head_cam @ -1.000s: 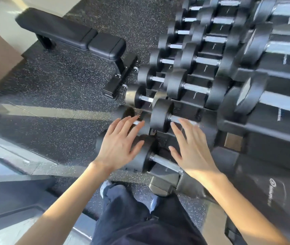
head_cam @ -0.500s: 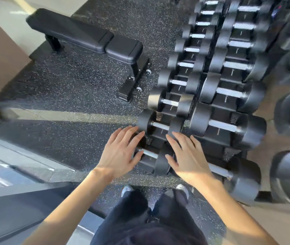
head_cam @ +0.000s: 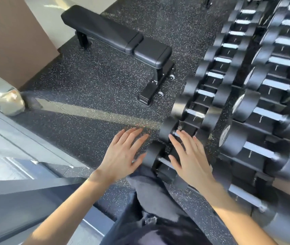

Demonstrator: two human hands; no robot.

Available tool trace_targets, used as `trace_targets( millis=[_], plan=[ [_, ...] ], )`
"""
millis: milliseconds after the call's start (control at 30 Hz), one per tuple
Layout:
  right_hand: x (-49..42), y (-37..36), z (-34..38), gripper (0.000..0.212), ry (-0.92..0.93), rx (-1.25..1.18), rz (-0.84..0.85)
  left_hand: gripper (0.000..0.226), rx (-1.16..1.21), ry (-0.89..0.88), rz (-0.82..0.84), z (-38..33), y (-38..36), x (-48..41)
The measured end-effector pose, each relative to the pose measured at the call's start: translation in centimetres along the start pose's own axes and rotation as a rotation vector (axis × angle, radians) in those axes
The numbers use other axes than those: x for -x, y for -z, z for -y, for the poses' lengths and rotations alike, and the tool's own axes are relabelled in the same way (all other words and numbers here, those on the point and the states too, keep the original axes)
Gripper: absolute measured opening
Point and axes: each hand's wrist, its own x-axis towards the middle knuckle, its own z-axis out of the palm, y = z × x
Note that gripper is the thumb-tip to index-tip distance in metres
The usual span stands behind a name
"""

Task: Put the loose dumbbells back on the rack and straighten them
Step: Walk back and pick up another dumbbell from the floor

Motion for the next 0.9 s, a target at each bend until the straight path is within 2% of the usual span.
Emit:
trace_targets(
  millis=[200, 367, 700, 900],
  plan=[
    [-5.4, -1.9, -0.1, 0.055, -0.028, 0.014, 0.025, 0.053, -0.030, -0.020, 0.069, 5.3, -0.6, -3.6],
    [-11.0, -1.3, -0.9, 0.064, -0.107, 0.010, 0.007, 0.053, -0.052, -0.064, 0.126, 9.6, 0.4, -9.6],
    [-22.8, 2.9, -3.2, 0.054, -0.164, 0.049, -0.047, 0.054, -0.088, -0.182, 0.046, 15.7, 4.6, -21.8],
    [-28.2, 3.6, -3.8, 0.057, -0.275, 0.014, -0.082, 0.056, -0.093, -0.218, 0.049, 19.9, 5.7, -27.4]
  ],
)
